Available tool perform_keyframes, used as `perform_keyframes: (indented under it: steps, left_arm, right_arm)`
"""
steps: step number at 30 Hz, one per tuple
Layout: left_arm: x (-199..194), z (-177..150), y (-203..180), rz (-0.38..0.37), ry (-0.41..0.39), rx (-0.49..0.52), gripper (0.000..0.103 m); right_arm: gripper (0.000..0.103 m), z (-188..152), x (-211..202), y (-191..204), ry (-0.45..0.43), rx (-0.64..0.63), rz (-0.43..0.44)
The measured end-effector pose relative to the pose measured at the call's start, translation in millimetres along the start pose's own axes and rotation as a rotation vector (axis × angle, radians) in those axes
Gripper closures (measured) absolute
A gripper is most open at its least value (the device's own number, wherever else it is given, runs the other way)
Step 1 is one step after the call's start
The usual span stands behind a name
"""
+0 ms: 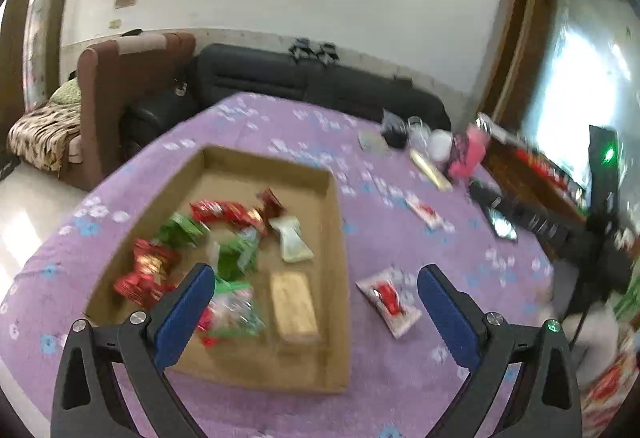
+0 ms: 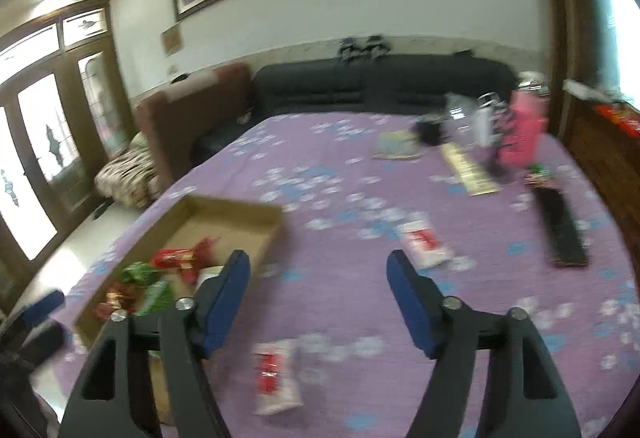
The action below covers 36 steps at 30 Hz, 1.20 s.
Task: Organize snacks
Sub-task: 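Grasp the red-and-white packet with the left tool while the right tool grasps a white packet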
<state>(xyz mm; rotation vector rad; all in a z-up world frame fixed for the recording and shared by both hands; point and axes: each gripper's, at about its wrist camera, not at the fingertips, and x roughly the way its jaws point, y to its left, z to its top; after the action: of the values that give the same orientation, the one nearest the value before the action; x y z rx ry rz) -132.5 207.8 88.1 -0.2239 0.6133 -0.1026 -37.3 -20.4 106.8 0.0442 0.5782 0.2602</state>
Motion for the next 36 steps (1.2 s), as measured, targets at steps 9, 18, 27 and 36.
perform_keyframes:
  steps: [9,18,27,36]
  left_arm:
    - [18.6,-14.8,-48.3,-0.141,0.117,0.068,0.001]
    - [35.7,-35.3,-94.5,-0.252,0.233,0.159,0.001]
    - [53.4,-35.5,-87.4,-0.262,0.28,0.131,0.001]
    - [53.4,-31.8,-74.8,-0.275,0.289,0.111,0.001]
  right_arm:
    - [0.029,-20.9,0.0,-113.5,0.081,0.264,-0.064]
    - [0.029,-20.3,50.9,-116.1,0.193,0.209,-0.07]
    - [0.029,9.8,134.6,-99.3,0.309,0.102,-0.102]
    - [0.077,17.6,192.7,-92.8,0.39,0.059,-0.161]
